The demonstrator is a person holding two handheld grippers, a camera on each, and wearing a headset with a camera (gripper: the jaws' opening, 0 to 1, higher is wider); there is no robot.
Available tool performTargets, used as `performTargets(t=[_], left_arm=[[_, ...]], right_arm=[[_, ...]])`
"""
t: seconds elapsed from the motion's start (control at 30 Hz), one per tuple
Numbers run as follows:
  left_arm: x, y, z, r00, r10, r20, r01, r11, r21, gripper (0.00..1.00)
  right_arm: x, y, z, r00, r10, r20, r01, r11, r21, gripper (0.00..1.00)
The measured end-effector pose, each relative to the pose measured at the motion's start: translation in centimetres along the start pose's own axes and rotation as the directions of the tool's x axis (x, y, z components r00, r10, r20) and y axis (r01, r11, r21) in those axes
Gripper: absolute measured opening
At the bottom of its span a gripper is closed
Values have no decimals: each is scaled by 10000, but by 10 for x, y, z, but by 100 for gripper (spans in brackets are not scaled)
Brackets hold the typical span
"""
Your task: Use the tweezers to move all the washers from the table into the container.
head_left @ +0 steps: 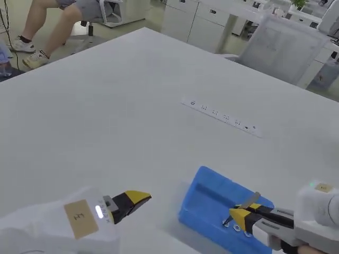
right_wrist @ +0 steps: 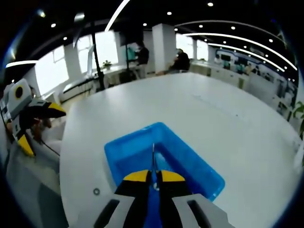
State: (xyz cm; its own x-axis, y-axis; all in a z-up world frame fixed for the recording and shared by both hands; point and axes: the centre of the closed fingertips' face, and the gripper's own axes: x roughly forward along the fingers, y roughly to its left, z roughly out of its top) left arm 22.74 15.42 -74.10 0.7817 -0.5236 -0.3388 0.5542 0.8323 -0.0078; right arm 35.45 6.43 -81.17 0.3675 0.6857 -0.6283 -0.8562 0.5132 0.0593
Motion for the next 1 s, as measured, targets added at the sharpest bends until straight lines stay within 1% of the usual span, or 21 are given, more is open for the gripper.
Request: performTargets(t=[0.17, 0.3, 0.43, 0.63, 0.8, 1.0], left_arm=[[0, 0, 0, 10000, -14, -6, 13, 10000, -23, 60], [0, -1, 0, 10000, -30, 4, 30, 10000, -7, 60], [0, -1, 1, 10000, -49, 11, 49, 10000, -8, 60], [0, -2, 0, 10000, -82, -15, 82, 10000, 3, 60], [1, -2, 0, 9999, -108, -20, 108, 9999, 27, 60], [1, -3, -1, 9998, -172, -23, 172, 9998, 29, 60]], right_arm=[[-7, 2, 7, 9996, -54, 292, 56, 10000, -73, 4], [-17, 9, 18, 9985, -138, 534, 157, 9992, -358, 3], [-29, 15, 29, 9955, -89, 942, 118, 9995, -294, 3], [-44, 29, 40, 9919, 103, 1268, -54, 9992, -388, 3], [-51, 42, 39, 9906, 371, 1319, -321, 9987, -398, 3], [-48, 55, 28, 9921, 743, 1009, -698, 9964, -482, 3]])
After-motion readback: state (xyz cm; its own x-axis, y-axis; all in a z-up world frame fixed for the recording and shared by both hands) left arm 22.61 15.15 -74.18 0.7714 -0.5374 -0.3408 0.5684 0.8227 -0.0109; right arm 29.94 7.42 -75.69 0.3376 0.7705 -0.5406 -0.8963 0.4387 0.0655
